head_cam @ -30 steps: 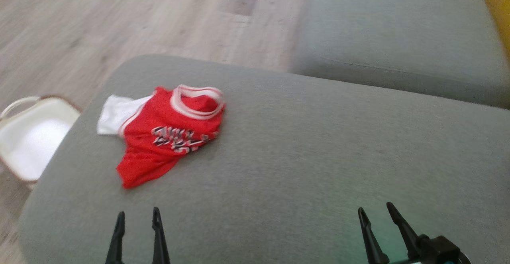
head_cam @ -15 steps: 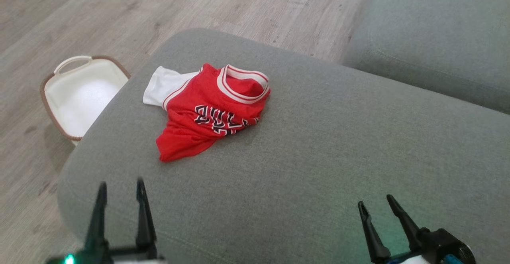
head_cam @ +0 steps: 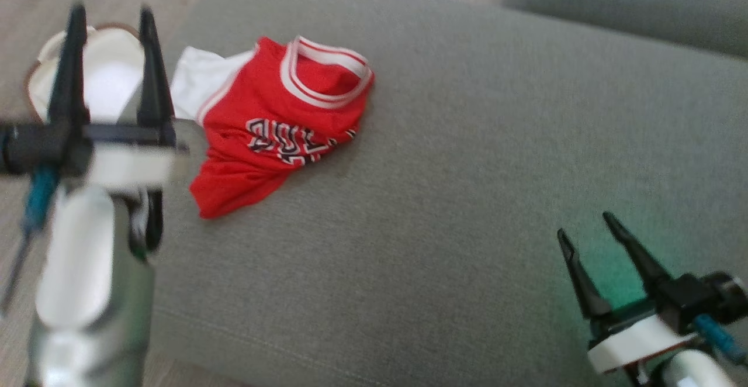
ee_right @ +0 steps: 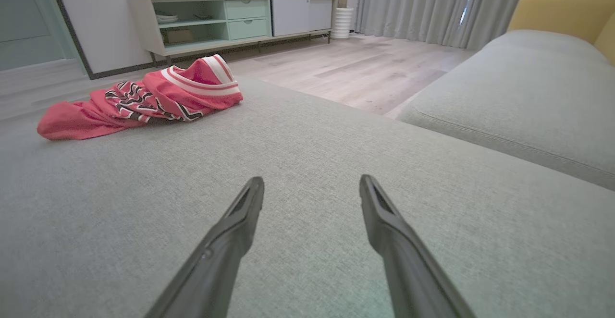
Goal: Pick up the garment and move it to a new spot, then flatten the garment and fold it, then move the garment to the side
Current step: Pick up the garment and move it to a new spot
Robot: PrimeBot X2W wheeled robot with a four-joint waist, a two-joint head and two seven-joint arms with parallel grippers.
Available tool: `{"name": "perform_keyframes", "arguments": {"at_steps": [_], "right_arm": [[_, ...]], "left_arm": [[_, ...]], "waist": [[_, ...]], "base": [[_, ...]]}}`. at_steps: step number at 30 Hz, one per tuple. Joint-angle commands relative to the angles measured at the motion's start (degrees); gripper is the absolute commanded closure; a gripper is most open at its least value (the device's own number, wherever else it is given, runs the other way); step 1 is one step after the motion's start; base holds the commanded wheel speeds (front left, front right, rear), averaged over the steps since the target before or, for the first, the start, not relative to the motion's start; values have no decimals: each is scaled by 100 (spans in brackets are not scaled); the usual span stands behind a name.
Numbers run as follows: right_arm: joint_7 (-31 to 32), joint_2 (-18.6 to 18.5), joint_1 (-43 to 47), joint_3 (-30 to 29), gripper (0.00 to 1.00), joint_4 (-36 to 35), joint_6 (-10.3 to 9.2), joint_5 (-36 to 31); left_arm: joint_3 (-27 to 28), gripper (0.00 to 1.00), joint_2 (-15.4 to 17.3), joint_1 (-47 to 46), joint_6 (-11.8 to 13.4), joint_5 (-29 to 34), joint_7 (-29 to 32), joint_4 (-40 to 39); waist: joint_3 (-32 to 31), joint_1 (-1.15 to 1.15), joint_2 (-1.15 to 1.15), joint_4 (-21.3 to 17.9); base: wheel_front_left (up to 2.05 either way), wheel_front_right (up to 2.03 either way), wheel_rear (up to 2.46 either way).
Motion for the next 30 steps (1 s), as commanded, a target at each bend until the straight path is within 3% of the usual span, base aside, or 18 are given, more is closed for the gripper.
{"name": "perform_keyframes", "arguments": {"at_steps": [1,7,14,22,25,26,27,30], "right_arm": [[-62,-226,-197,75,0,-239,39,-45],[-62,-611,-357,-54,0,-506,39,-72],[-62,-1031,-327,-322,0,-1010,39,-124],[-1,-1243,-277,-575,0,-1501,39,-159],[16,-1215,-288,-599,0,-1546,39,-189],[19,-1198,-302,-576,0,-1550,39,-198],[19,-1180,-325,-536,0,-1547,39,-203],[6,-1089,-389,-467,0,-1498,39,-211]], "left_arm": [[185,0,195,-548,-63,-82,142,78],[81,0,88,-1885,-233,-327,742,1510],[69,0,76,-3185,-223,-455,1357,3636],[-59,0,5,-3751,-196,-479,1902,5393],[-244,2,80,-3800,-27,-283,1945,5784],[-251,61,112,-3821,29,-268,1854,5847],[-269,100,143,-3844,37,-250,1680,5860],[-301,100,224,-3950,-16,-231,1077,5829]], "waist": [[556,-2,0,-359],[1063,-2,0,-571],[1662,-2,0,-776],[2151,-2,0,-853],[2215,-2,0,-858],[2224,-2,0,-872],[2216,-2,0,-894],[2124,-2,0,-932]], "base": [[0,0,0],[0,0,0],[0,0,0],[0,0,0],[0,0,0],[0,0,0],[0,0,0],[0,0,0]]}}
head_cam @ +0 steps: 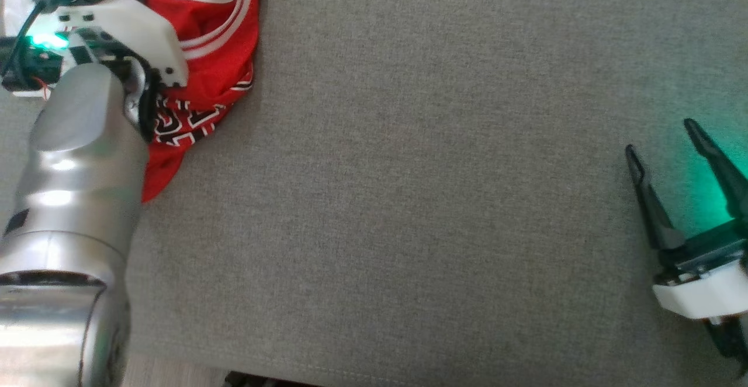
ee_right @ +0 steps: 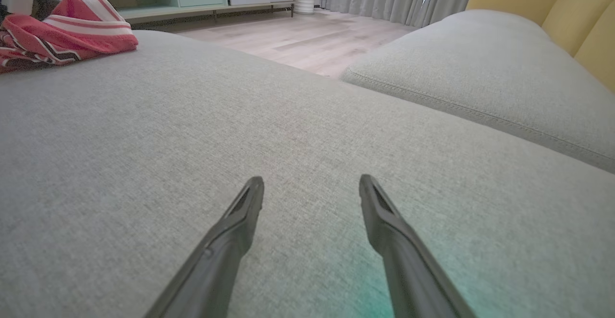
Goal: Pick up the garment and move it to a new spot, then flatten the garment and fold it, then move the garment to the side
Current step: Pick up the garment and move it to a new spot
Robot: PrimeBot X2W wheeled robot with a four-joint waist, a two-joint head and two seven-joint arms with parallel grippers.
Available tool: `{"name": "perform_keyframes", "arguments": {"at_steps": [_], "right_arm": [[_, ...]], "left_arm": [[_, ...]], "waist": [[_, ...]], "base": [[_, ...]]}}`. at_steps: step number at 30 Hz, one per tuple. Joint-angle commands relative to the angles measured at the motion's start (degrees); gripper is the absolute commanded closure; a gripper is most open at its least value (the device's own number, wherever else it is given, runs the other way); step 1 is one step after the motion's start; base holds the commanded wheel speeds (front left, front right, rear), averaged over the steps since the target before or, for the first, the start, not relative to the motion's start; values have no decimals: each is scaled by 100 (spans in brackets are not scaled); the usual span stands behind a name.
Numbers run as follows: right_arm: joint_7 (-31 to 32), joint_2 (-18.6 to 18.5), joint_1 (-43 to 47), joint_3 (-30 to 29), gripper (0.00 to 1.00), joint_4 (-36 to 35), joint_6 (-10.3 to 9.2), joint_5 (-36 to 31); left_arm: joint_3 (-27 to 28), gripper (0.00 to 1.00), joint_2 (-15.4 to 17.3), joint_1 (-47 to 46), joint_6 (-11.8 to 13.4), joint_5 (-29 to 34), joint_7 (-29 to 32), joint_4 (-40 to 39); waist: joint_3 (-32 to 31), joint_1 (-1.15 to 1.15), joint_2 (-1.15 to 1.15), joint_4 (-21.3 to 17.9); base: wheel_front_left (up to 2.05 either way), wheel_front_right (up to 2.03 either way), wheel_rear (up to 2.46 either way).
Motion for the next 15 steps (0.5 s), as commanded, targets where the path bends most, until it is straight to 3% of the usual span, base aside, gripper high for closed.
{"name": "perform_keyframes", "arguments": {"at_steps": [1,10,15], "right_arm": [[-12,6,12,140,0,-91,39,-52],[-69,674,-312,542,0,369,39,20],[-71,1213,-266,724,0,538,39,79]], "left_arm": [[32,100,444,-203,-14,98,-314,-139],[-449,100,707,-786,-253,491,-1364,-293],[-904,100,692,-1071,-446,764,-1577,-689]], "waist": [[-120,-1,0,-36],[-1168,-1,0,-531],[-1996,-1,0,-1167]], "base": [[0,0,0],[0,0,0],[0,0,0]]}}
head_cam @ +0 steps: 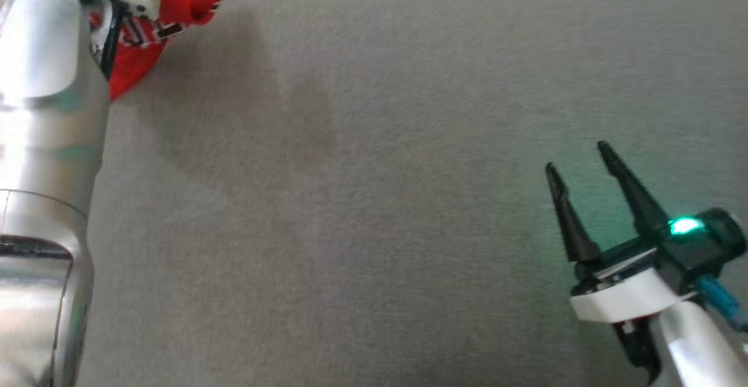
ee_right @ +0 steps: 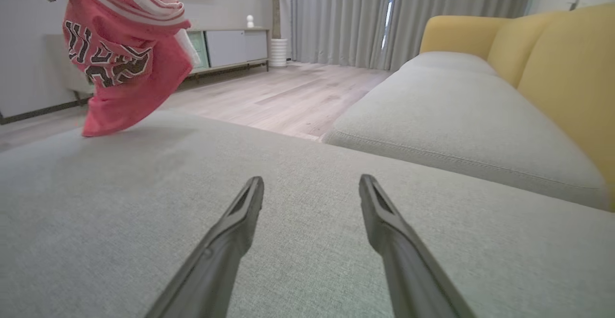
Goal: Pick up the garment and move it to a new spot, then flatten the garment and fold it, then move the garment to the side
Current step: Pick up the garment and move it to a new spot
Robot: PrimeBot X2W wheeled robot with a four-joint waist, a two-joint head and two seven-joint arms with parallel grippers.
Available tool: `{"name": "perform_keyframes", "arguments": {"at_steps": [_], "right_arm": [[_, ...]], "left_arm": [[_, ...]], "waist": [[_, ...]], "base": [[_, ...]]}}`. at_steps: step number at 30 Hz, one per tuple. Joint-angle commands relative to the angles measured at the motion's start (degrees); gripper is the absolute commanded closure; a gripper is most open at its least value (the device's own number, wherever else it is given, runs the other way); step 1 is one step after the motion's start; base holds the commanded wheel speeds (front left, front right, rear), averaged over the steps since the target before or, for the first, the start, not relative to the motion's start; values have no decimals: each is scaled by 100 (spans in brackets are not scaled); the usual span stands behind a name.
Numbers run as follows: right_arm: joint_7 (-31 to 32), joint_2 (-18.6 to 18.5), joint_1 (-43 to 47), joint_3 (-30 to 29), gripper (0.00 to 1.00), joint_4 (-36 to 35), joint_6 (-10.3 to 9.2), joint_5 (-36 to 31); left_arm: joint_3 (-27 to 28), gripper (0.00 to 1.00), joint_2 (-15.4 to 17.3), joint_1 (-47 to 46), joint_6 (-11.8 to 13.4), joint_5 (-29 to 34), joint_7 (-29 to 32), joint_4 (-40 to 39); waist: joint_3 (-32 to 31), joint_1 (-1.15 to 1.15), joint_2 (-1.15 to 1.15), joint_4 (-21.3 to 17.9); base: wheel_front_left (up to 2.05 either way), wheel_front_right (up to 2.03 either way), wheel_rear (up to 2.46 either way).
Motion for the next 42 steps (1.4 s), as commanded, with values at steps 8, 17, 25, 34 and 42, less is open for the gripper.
{"name": "perform_keyframes", "arguments": {"at_steps": [8,17,25,34,42], "right_arm": [[-59,370,145,252,0,-103,39,77],[-60,599,305,198,0,-165,39,72],[-60,722,333,186,0,-214,39,74],[-60,760,412,-16,0,-225,39,38],[-60,742,595,-142,0,-52,39,4]], "left_arm": [[-291,100,31,-497,-135,-88,-109,-709],[-797,100,-557,-335,-156,-1129,19,-1351],[-1230,100,-721,1363,-157,-1914,-123,-1795],[-862,19,-784,4122,365,-1753,-171,-2417],[-204,0,-852,5356,763,-1269,-172,-3676]], "waist": [[-1208,1,0,-1399],[-1450,1,0,-2202],[-1238,1,0,-2434],[-984,1,0,-2253],[-1329,1,0,-1827]], "base": [[0,0,0],[0,0,0],[0,0,0],[0,0,0],[0,0,0]]}}
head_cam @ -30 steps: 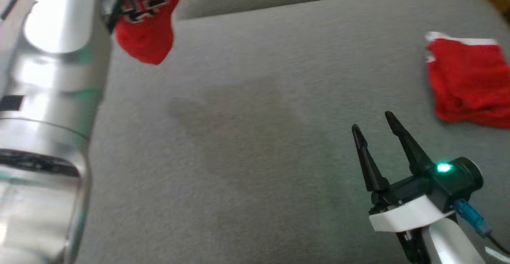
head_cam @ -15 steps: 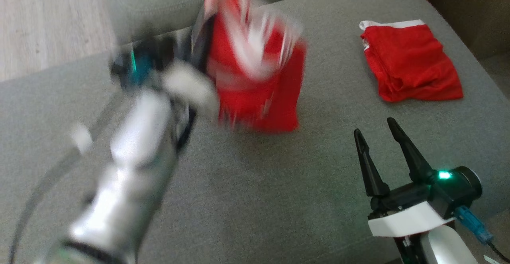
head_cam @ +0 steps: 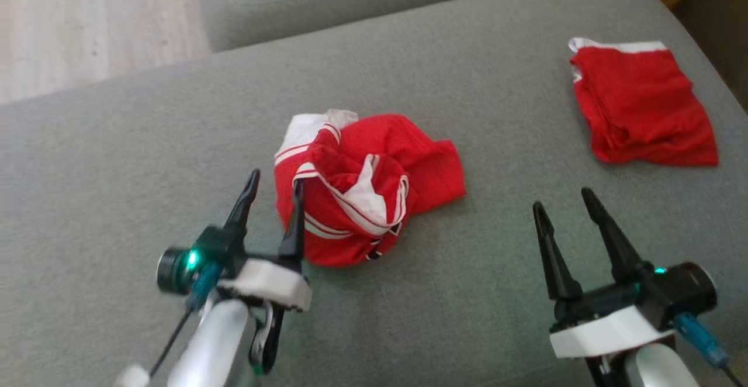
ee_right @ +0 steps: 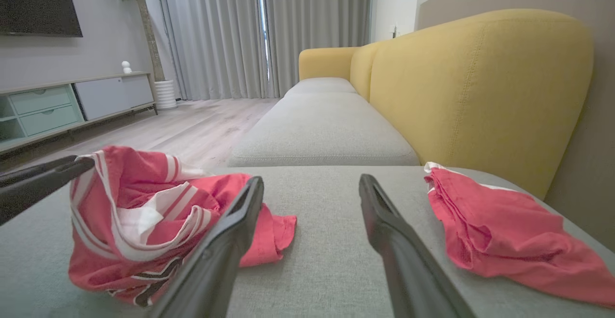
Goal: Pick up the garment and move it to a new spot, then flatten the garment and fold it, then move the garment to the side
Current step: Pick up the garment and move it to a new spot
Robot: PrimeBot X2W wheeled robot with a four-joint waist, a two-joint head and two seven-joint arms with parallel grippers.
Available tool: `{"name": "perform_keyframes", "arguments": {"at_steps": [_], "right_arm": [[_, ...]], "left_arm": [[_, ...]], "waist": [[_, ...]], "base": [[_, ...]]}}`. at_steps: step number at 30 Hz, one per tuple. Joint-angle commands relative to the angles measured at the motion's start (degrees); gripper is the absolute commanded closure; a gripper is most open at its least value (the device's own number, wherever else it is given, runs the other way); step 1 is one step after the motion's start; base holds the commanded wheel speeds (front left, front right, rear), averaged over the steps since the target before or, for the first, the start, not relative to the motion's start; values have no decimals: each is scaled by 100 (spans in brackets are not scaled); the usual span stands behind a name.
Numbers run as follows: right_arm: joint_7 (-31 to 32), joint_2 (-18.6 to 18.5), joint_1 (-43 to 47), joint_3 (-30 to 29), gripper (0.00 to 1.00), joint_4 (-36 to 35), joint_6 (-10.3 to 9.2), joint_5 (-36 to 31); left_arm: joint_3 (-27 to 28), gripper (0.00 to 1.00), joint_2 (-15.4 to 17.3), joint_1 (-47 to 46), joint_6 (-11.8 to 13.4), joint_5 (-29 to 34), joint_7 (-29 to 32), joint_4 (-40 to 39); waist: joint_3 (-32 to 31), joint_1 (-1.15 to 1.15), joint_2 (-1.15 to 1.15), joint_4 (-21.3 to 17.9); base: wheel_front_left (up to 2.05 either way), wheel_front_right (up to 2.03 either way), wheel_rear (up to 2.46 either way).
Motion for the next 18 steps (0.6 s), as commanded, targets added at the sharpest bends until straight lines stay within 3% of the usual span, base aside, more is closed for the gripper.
{"name": "perform_keyframes", "arguments": {"at_steps": [1,8,18], "right_arm": [[-37,-25,35,72,0,-91,39,-35],[-37,85,231,-24,0,161,39,-9],[-37,199,522,-256,0,392,39,46]], "left_arm": [[350,0,40,248,129,123,-69,-527],[806,0,2,1361,490,463,-69,-1965],[966,0,-8,2678,754,627,-70,-3126]], "waist": [[-285,-1,0,232],[-726,-1,0,578],[-1114,-1,0,889]], "base": [[0,0,0],[0,0,0],[0,0,0]]}}
